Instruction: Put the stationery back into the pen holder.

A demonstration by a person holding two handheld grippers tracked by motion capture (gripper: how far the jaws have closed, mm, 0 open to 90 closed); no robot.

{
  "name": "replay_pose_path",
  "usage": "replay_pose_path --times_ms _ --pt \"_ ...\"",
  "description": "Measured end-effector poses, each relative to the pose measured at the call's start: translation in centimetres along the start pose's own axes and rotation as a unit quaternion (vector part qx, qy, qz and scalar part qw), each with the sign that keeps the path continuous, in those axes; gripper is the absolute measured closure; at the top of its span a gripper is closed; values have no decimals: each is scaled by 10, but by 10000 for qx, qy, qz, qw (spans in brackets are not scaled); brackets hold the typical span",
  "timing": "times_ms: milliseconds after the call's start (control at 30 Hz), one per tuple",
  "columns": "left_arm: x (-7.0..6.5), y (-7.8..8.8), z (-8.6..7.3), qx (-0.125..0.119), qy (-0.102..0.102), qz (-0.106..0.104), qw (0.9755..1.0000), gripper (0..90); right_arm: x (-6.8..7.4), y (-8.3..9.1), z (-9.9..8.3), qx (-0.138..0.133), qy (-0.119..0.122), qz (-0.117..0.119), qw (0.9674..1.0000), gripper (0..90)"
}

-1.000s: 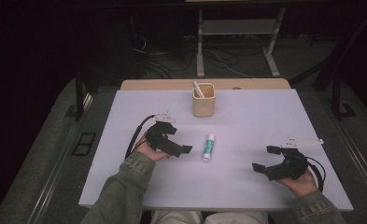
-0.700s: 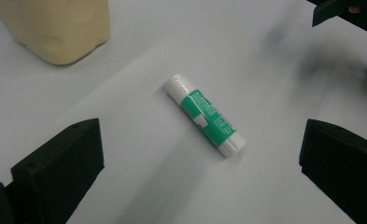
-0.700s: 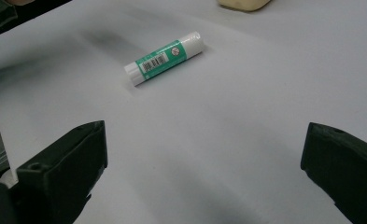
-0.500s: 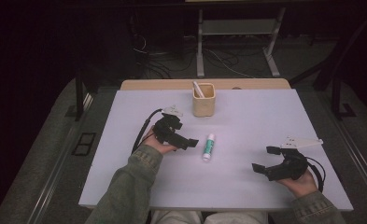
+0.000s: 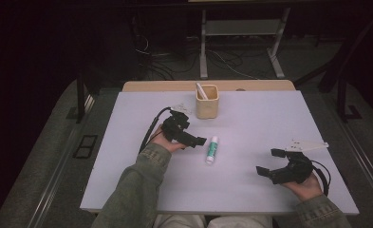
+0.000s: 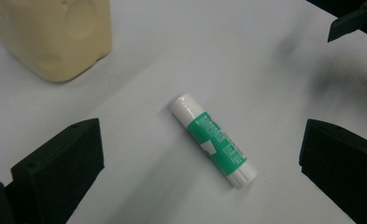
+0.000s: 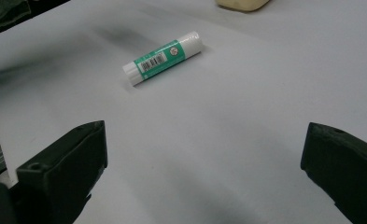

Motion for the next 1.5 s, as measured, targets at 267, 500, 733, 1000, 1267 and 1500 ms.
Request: replay_pose_path --times_ms 267,500,733,1000,1267,1500 --pt "-3 -11 9 52 -28 -2 10000 0 0 1 0 -19 5 5 10000 2" --pt "-4 -21 14 30 10 22 10000 0 0 1 1 -32 -9 -6 10000 2" --pt "-1 -32 11 75 114 94 9999 0 -1 1 1 -52 3 -4 10000 2" --pt "3 -40 8 58 307 164 9994 0 -1 1 0 -59 -3 6 10000 2" --pt "4 -50 4 57 694 165 9974 0 -1 2 0 -69 3 -5 10000 2" --pt "5 -59 -2 134 1047 224 9942 0 0 1 0 -41 4 -7 10000 2"
Point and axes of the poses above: each handheld gripper's, and its own axes: y roughly backward along the jaws, z roughly out of its top, x roughly to its left, the point moved 3 cm from there along -y, roughly forward along the jaws, and after that the axes turned 12 degrees about -x, right-handed, at the moved point
